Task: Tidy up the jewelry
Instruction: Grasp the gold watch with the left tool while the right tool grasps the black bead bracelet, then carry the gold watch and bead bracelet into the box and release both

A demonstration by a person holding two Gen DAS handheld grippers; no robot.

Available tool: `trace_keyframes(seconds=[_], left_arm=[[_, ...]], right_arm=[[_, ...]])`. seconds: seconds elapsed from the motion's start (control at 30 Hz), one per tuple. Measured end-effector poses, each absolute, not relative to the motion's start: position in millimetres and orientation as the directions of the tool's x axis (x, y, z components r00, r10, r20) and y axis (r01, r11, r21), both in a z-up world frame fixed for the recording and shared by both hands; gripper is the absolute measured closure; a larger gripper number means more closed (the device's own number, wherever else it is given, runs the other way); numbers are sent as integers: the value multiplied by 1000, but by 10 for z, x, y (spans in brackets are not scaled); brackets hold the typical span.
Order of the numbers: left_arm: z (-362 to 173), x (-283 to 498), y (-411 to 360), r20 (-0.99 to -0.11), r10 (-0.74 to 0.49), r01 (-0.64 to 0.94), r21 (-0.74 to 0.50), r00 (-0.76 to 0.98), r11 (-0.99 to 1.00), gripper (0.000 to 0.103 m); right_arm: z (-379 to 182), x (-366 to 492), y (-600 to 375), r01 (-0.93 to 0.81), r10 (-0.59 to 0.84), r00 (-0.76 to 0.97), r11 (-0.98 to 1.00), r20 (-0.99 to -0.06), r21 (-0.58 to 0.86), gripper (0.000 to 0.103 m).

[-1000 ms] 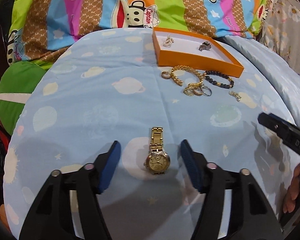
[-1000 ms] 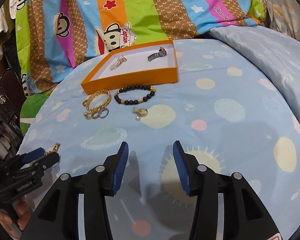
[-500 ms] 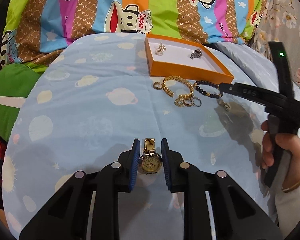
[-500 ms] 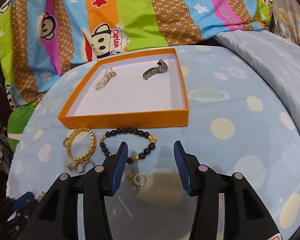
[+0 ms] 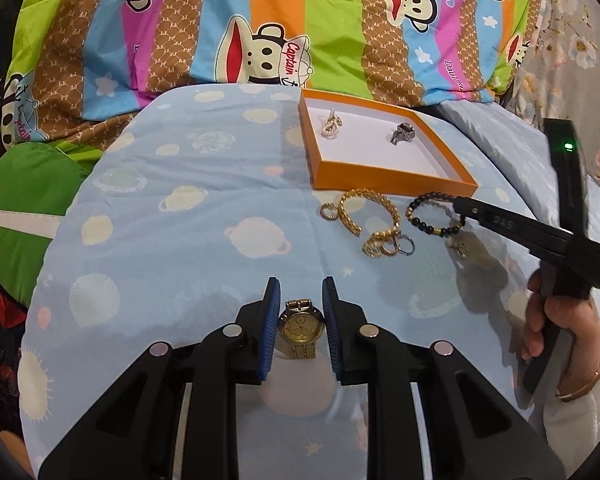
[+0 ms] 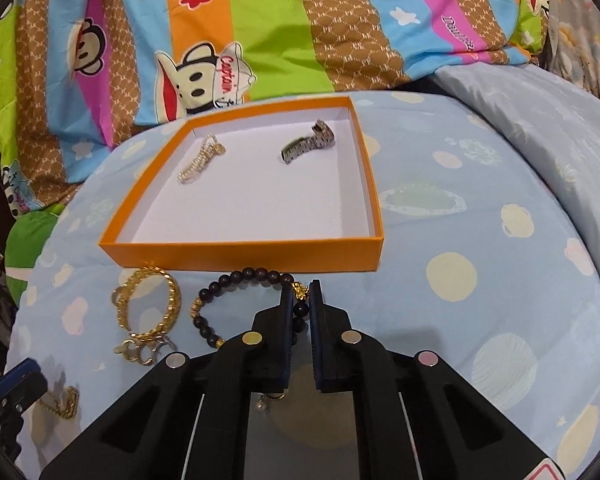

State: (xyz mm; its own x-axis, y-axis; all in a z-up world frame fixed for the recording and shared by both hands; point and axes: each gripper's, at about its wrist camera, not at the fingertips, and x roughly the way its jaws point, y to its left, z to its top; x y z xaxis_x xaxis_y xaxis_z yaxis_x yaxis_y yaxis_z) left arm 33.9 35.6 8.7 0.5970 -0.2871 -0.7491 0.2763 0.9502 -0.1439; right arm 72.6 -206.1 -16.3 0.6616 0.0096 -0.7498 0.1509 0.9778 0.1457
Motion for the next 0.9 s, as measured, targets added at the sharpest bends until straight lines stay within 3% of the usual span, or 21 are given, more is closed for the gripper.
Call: trace_keyframes(seconds=[0.27,0.33,0.57,0.73,0.77,0.8,0.83,0.9], left_arm=[[310,617,277,-722,-295,295,-131,626,946,82],[386,711,223,-711,-297,305,-121,637,945,97],[685,1156,-70,-658,-310,332,-96,686,938,97],[821,1344,7,-648,-334,313,-153,684,937,96],[820,1330,38,-647,-337,313,-157,684,937,95],[805,1309,78,-651,-335,311,-157,681,937,87],[752,1268,128,-666,-328,308,-154,670,939,72],[577,1154,204,-697,-307,295,-141,648,945,57]], right_arm=[[371,637,-2102,112,7,743,984,-669,135,96],[471,678,-2134,104,8,754,986,-657,131,96],[656,1025,-2209,77,27,772,988,-635,135,96],[717,1083,-2183,62,36,784,989,-620,136,96],[719,1069,-2176,59,38,785,989,-618,136,96],[711,1050,-2177,57,42,786,989,-617,140,96],[698,1032,-2178,57,47,785,988,-618,146,96],[666,987,-2178,53,63,783,985,-619,166,96]])
